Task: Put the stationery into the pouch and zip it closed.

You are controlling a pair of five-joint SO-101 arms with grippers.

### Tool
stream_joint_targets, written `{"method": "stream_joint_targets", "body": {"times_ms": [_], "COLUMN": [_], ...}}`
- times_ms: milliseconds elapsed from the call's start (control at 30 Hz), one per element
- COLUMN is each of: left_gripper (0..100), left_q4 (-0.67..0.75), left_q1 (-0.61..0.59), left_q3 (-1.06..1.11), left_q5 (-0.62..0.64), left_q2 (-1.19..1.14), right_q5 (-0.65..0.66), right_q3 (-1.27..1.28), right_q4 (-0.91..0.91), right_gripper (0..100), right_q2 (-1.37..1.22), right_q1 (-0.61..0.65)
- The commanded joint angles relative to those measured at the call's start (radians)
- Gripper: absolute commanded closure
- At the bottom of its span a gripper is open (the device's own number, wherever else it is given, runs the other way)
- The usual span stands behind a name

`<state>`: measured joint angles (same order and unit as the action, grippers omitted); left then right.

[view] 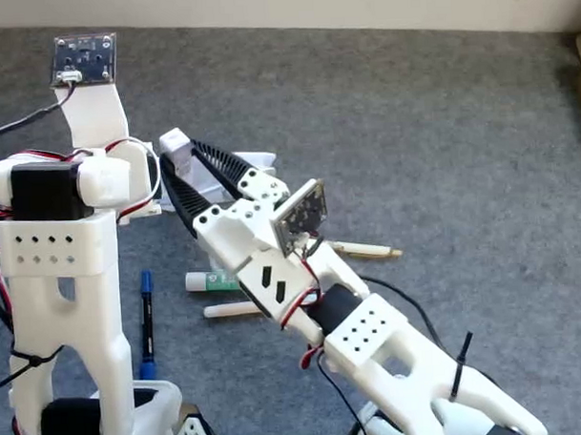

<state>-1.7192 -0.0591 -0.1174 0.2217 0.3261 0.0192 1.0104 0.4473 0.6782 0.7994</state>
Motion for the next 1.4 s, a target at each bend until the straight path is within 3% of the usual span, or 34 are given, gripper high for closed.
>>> {"method": "stream_joint_targets", "body": {"times_ms": [0,233,433,533,633,800,1067,1200,1367], "left_gripper": [99,99,99,99,99,99,99,99,99], "left_q4": [0.009,0.009,0.009,0.009,0.009,0.009,0.011,0.011,0.012], "left_q1": [-0.001,-0.001,-0.002,-0.002,-0.002,-0.004,-0.005,-0.005,-0.005], "left_q3": [0.028,0.028,0.028,0.028,0.028,0.028,0.030,0.030,0.030], "left_q5": [0.012,0.012,0.012,0.012,0.012,0.012,0.009,0.008,0.009], "left_q2": [-0.015,-0.015,-0.015,-0.015,-0.015,-0.015,-0.015,-0.015,-0.015], "right_q5": [0.011,0.015,0.230,0.278,0.299,0.299,0.299,0.292,0.173], "right_q3": [-0.039,0.013,0.088,0.116,0.125,0.137,0.162,0.188,0.168], "right_q4": [0.027,0.025,0.025,0.025,0.021,0.019,0.012,-0.170,-0.380], "right_gripper": [99.3,99.3,99.2,99.2,98.5,87.7,87.0,86.8,85.4], "right_q2": [0.008,0.010,0.018,0.018,0.018,0.018,0.074,0.237,0.346], "right_q1": [0.008,-0.010,-0.005,0.005,0.004,-0.001,0.005,0.005,0.004]}}
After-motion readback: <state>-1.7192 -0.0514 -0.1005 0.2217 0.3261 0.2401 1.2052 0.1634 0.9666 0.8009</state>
